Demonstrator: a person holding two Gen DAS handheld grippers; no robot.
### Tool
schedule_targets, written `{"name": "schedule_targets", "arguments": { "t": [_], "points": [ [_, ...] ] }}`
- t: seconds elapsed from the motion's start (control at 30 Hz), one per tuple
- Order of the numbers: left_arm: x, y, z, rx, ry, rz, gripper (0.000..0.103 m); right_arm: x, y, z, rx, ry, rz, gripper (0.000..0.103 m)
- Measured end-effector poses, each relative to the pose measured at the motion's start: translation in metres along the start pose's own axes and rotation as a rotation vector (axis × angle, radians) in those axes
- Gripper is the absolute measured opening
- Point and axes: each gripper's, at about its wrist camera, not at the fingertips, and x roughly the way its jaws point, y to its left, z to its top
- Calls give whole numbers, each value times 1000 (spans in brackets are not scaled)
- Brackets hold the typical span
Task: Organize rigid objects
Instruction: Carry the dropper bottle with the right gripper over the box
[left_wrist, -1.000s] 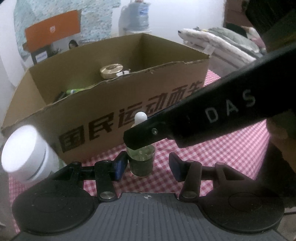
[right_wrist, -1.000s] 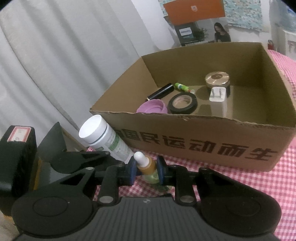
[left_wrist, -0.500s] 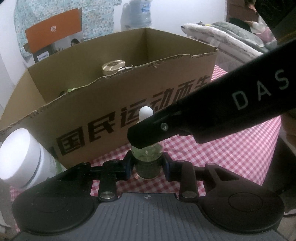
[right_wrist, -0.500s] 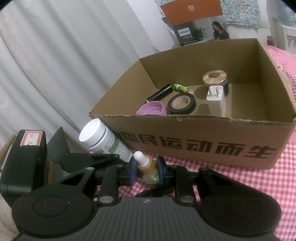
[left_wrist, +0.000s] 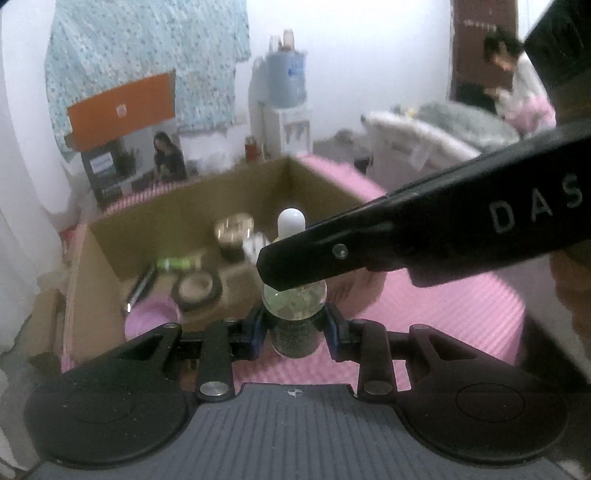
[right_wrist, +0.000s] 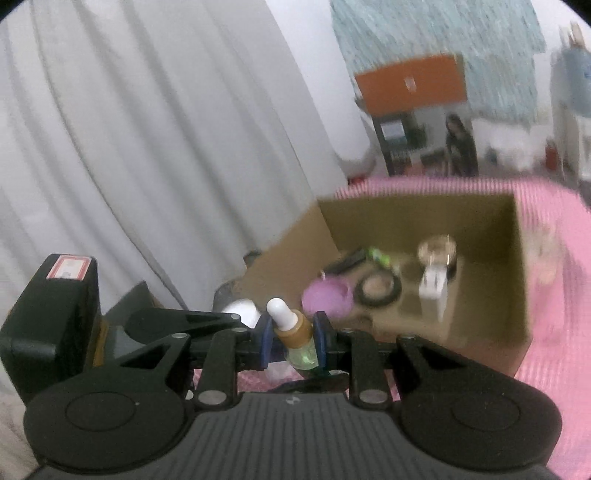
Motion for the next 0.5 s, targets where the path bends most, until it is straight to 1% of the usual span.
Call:
{"name": "schedule_targets", "arguments": {
  "t": [0.1, 0.2, 0.33, 0.43, 0.5],
  "points": [
    [0, 0, 23, -16, -28, -18, 31, -11, -4, 23, -21, -25, -2, 25],
    [13, 2, 42, -40, -34, -42, 31, -13, -15, 41, -33, -32, -16, 25],
    [46, 4, 61, -68, 1, -76, 31, -2, -47, 64, -11, -3, -36, 25],
    [76, 7, 72, -111, 42, -97, 31, 11, -75, 74, 0, 23, -51, 25],
    [95, 8, 77, -133, 64, -98, 31, 20, -89, 77, 5, 38, -63, 25]
  ]
}}
